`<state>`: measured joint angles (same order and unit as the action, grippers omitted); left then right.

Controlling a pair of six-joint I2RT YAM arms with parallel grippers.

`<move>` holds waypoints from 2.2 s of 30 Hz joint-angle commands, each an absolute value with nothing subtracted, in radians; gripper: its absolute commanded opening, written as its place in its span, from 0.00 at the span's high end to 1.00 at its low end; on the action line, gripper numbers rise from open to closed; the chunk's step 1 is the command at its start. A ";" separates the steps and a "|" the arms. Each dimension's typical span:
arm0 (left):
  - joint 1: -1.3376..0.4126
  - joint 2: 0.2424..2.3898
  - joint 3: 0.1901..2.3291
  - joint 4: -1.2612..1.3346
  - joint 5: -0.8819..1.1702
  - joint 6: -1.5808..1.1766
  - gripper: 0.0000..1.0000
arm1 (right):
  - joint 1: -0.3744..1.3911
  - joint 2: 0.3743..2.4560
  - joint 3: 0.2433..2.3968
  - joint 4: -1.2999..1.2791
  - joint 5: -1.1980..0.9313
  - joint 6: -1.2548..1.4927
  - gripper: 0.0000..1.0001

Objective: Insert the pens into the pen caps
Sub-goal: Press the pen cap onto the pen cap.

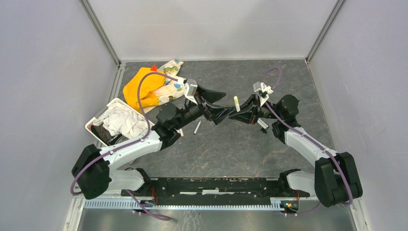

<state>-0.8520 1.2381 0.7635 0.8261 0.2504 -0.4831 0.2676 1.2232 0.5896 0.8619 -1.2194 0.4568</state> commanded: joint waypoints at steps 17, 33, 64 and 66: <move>-0.828 1.414 0.959 0.925 0.465 -0.661 0.34 | 0.324 1.204 0.657 0.877 -1.171 0.601 1.00; -0.828 1.371 0.965 0.793 0.378 -0.523 0.45 | 0.324 1.213 0.654 0.882 -1.167 0.604 1.00; -0.830 1.348 0.952 0.740 0.411 -0.434 0.98 | 0.325 1.216 0.652 0.936 -1.169 0.670 1.00; -0.833 1.338 0.919 0.747 0.431 -0.407 0.98 | 0.324 1.231 0.661 0.981 -1.173 0.726 1.00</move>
<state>-0.8268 1.3678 0.9360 0.7383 0.3767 -0.4969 0.3206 1.2140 0.6159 0.8719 -1.1919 0.6239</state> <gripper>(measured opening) 0.121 0.202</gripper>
